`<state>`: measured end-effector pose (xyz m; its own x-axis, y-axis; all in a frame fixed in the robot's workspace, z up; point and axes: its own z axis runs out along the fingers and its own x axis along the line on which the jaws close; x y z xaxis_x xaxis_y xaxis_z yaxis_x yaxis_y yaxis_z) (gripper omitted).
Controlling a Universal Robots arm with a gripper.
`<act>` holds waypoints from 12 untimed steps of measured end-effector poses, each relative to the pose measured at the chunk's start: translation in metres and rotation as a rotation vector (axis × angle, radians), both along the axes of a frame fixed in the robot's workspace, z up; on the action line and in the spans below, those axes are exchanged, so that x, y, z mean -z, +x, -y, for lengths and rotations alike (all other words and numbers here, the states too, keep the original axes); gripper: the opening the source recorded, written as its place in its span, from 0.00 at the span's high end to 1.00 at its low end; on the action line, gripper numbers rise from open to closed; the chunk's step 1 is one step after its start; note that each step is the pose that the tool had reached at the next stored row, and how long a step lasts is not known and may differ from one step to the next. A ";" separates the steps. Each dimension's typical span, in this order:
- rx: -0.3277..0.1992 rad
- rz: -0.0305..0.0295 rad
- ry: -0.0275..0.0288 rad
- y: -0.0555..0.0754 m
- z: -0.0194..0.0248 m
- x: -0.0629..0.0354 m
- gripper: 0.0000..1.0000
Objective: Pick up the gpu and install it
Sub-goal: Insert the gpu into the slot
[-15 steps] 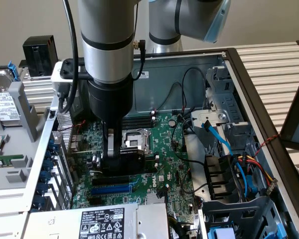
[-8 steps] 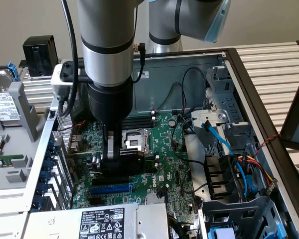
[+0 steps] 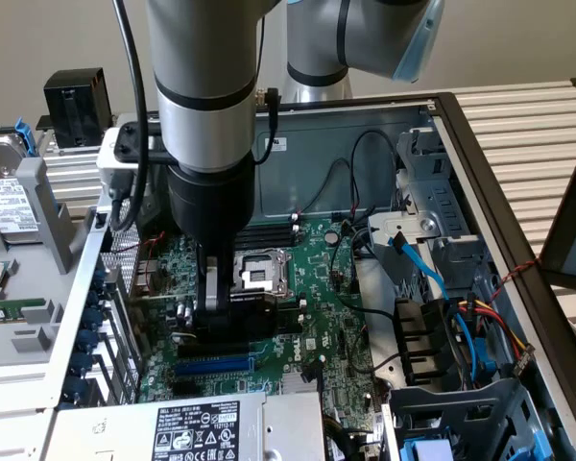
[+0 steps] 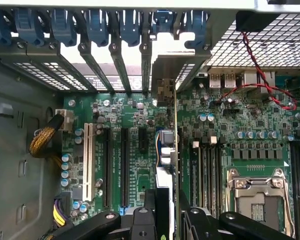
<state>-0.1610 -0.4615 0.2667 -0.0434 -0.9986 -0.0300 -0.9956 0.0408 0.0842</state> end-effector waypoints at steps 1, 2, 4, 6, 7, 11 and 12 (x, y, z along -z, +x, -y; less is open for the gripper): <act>0.001 0.0000 0.0000 0.000 0.0000 0.0009 0.73; 0.003 -0.0001 0.0000 0.000 0.0000 0.0017 0.73; 0.005 -0.0005 -0.0002 -0.001 0.0001 0.0028 0.73; 0.007 -0.0010 0.0000 -0.002 0.0002 0.0036 0.73; 0.008 -0.0010 0.0000 -0.002 0.0005 0.0039 0.73; 0.011 -0.0011 0.0002 -0.002 0.0017 0.0053 0.73; 0.011 -0.0012 0.0000 -0.002 0.0019 0.0057 0.73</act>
